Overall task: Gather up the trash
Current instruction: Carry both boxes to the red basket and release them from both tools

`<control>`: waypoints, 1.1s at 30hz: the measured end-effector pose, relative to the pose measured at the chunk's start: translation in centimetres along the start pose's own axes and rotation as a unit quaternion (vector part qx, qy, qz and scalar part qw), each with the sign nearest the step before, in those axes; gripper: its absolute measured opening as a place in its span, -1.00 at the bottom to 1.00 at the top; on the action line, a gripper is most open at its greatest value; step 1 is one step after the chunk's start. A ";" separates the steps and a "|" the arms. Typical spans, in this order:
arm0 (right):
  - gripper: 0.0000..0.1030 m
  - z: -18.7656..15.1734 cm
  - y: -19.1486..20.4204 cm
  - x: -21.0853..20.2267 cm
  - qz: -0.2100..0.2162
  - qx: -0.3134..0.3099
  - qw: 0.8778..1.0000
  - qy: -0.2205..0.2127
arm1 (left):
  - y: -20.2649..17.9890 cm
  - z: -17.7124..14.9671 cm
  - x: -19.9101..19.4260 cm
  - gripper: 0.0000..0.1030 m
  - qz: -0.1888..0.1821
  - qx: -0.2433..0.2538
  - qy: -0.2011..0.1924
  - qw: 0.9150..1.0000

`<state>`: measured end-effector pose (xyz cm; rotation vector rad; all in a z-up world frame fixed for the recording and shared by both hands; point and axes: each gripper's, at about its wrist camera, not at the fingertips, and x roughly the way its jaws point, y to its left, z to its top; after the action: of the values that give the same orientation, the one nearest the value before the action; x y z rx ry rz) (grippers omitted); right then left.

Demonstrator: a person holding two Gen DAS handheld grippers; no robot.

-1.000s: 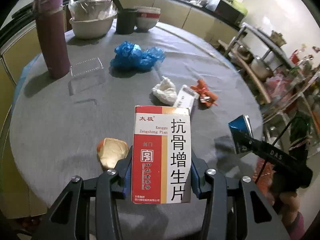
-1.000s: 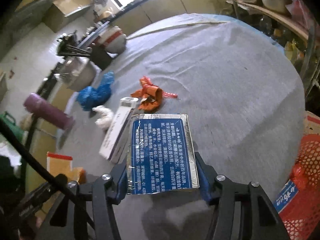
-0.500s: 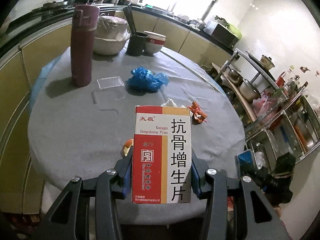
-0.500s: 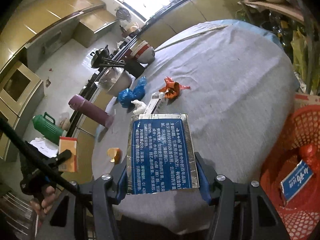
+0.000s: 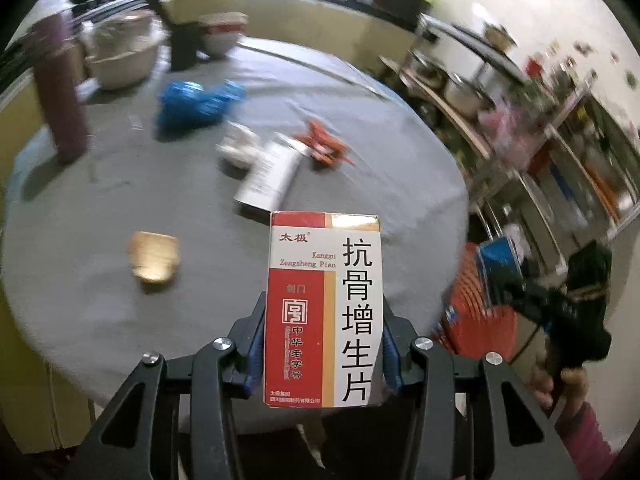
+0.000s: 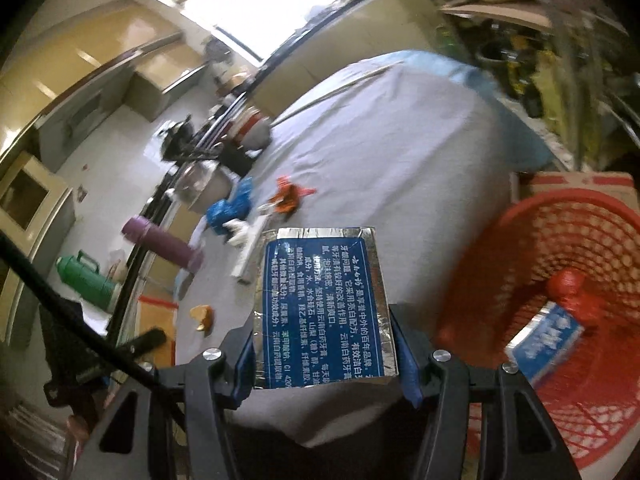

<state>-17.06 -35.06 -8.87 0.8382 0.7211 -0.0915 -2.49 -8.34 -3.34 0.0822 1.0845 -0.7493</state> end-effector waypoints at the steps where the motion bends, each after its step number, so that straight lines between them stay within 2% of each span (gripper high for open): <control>1: 0.17 0.0 -0.8 -0.4 -0.006 0.006 1.000 -0.002 | -1.1 -0.1 0.6 -0.05 -0.006 0.013 0.009 1.000; 5: 0.17 -0.4 -4.8 -2.7 -0.038 0.043 0.998 -0.013 | -5.9 -0.3 2.5 -0.05 -0.020 0.074 0.034 0.996; 9: 0.18 -1.3 -8.9 -5.0 -0.068 0.085 0.994 -0.024 | -11.3 -0.4 5.6 -0.05 -0.038 0.132 0.065 0.988; 18: 0.18 -2.9 -14.9 -8.8 -0.097 0.148 0.983 -0.053 | -20.3 -1.6 11.4 -0.03 -0.062 0.203 0.117 0.970; 20: 0.28 -3.1 -15.2 -9.0 -0.101 0.154 0.981 -0.055 | -21.6 -1.6 12.4 -0.03 -0.058 0.211 0.121 0.968; 23: 0.28 -3.1 -15.4 -9.2 -0.107 0.155 0.981 -0.055 | -23.0 -1.6 13.4 -0.03 -0.053 0.226 0.130 0.964; 25: 0.28 -2.9 -15.6 -9.3 -0.111 0.155 0.980 -0.054 | -23.9 -1.5 14.0 0.04 -0.051 0.237 0.137 0.961; 26: 0.29 -2.8 -15.7 -9.3 -0.111 0.158 0.980 -0.055 | -24.3 -1.5 14.2 0.15 -0.048 0.242 0.139 0.959; 30: 0.29 -2.3 -15.6 -9.7 -0.095 0.169 0.978 -0.071 | -24.1 -1.1 13.6 0.21 -0.043 0.244 0.124 0.961; 33: 0.30 -1.8 -15.0 -9.6 -0.098 0.165 0.978 -0.075 | -22.6 -0.7 12.6 0.22 -0.038 0.231 0.114 0.965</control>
<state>-30.60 -45.87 -13.47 1.0621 0.6525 -0.4582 -13.13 -31.56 -7.44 0.5383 1.1142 -1.0724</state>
